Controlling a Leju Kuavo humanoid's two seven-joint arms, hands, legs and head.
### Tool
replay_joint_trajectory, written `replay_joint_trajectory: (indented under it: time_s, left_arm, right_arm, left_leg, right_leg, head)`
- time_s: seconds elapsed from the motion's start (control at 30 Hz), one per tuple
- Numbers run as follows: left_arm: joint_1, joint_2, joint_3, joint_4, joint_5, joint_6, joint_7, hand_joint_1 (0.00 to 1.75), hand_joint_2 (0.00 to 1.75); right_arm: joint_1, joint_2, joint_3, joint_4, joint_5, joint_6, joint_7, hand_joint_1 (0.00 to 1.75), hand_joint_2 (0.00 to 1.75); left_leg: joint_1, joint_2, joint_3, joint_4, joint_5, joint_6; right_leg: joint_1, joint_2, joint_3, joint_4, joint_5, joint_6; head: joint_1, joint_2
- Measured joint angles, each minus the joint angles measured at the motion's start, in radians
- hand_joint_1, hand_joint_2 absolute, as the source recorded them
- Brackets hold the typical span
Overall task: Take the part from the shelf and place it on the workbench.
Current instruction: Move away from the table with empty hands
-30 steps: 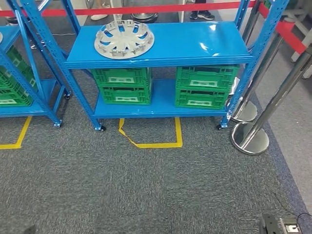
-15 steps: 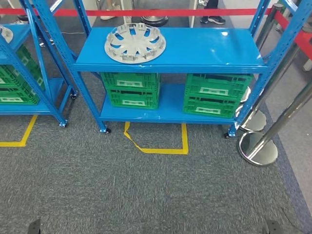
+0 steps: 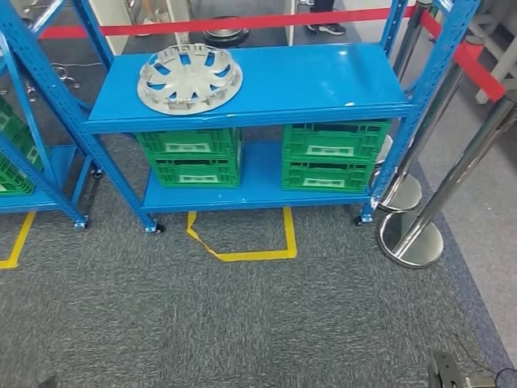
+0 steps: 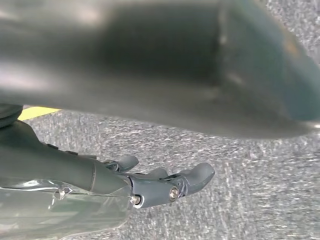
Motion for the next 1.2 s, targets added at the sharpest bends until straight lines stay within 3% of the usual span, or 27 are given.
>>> replay_joint_trajectory:
  time_s: [0.03, 0.13, 0.3, 0.43, 0.6, 0.7, 0.73, 0.77, 0.83, 0.9, 1.2]
  left_arm:
    - [-0.001, 0.001, 0.0, 0.0, 0.0, 0.0, 0.0, 0.0, 0.0]
    - [-0.001, 0.0, 0.0, 0.0, 0.001, 0.002, 0.0, 0.0, 0.0]
    - [0.0, -0.003, 0.0, 0.0, 0.003, 0.009, 0.003, 0.0, 0.0]
    - [0.0, -0.007, 0.0, 0.0, 0.003, 0.014, 0.005, 0.0, 1.75]
    - [-0.001, -0.008, 0.0, 0.0, 0.002, 0.027, 0.01, 0.0, 1.75]
    - [0.0, -0.008, 0.0, 0.0, 0.001, 0.033, 0.019, 0.0, 1.75]
    - [0.0, -0.008, 0.0, 0.0, 0.001, 0.036, 0.024, 0.0, 1.31]
    - [0.0, -0.009, 0.0, 0.0, -0.001, 0.038, 0.028, 0.0, 0.87]
    - [0.004, -0.012, 0.004, 0.0, -0.021, 0.039, 0.032, 0.0, 0.0]
    - [0.013, -0.02, 0.015, -0.002, -0.063, 0.033, 0.035, 0.0, 0.0]
    - [0.06, -0.068, 0.098, -0.021, -0.332, -0.012, 0.067, 0.0, 0.0]
  right_arm:
    - [0.0, 0.0, 0.0, 0.0, 0.0, 0.0, 0.001, 0.0, 0.0]
    - [0.001, 0.0, 0.0, 0.0, -0.004, 0.003, 0.004, 0.0, 0.0]
    - [0.002, 0.0, 0.0, 0.0, -0.011, 0.004, 0.01, 0.0, 0.0]
    - [0.001, 0.0, 0.0, 0.0, -0.017, 0.007, 0.01, 0.0, 0.0]
    - [0.002, 0.0, 0.0, 0.0, -0.021, 0.019, 0.016, 0.0, 0.0]
    - [0.002, 0.0, 0.0, 0.0, -0.021, 0.02, 0.019, 0.0, 1.31]
    - [0.002, 0.0, 0.0, 0.0, -0.021, 0.02, 0.022, 0.0, 1.75]
    - [0.002, 0.0, 0.0, 0.0, -0.019, 0.018, 0.028, 0.0, 1.75]
    - [0.005, 0.001, 0.0, 0.0, -0.008, 0.016, 0.042, 0.0, 0.87]
    - [0.012, 0.004, 0.0, 0.0, 0.008, 0.017, 0.054, 0.0, 0.0]
    - [0.063, 0.033, -0.016, -0.014, 0.086, 0.037, 0.092, 0.0, 0.0]
  left_leg:
    - [-0.003, -0.001, 0.013, -0.032, 0.005, 0.002]
    - [-0.005, -0.001, 0.024, -0.052, -0.004, 0.007]
    - [-0.003, -0.003, 0.042, -0.06, -0.012, 0.008]
    - [-0.006, -0.002, 0.049, -0.059, -0.02, 0.014]
    - [-0.008, 0.0, 0.05, -0.059, -0.021, 0.015]
    - [-0.008, 0.0, 0.051, -0.059, -0.021, 0.016]
    - [-0.007, 0.0, 0.052, -0.059, -0.02, 0.016]
    - [-0.007, 0.0, 0.052, -0.059, -0.02, 0.016]
    - [-0.006, 0.0, 0.054, -0.059, -0.02, 0.016]
    - [-0.006, 0.0, 0.055, -0.06, -0.02, 0.016]
    - [-0.004, 0.0, 0.057, -0.062, -0.02, 0.016]
  right_leg:
    - [0.001, 0.001, -0.001, -0.002, -0.005, 0.005]
    - [0.001, 0.001, 0.007, -0.013, -0.008, 0.016]
    - [0.002, -0.001, 0.028, -0.019, -0.003, 0.009]
    - [0.001, -0.003, 0.04, -0.034, -0.008, 0.009]
    - [0.0, -0.004, 0.046, -0.045, -0.013, 0.016]
    - [0.0, -0.005, 0.046, -0.045, -0.012, 0.02]
    - [0.0, -0.005, 0.046, -0.045, -0.012, 0.02]
    - [0.001, -0.006, 0.047, -0.045, -0.012, 0.02]
    - [0.002, -0.006, 0.048, -0.045, -0.013, 0.02]
    - [0.002, -0.006, 0.049, -0.045, -0.013, 0.02]
    - [0.004, -0.006, 0.05, -0.045, -0.015, 0.02]
  head:
    - [0.0, 0.0]
    - [0.004, 0.0]
    - [0.02, 0.0]
    - [0.035, 0.0]
    - [0.042, 0.0]
    - [0.041, 0.0]
    - [0.041, 0.0]
    - [0.04, 0.0]
    - [0.039, 0.0]
    - [0.038, 0.0]
    - [0.036, 0.0]
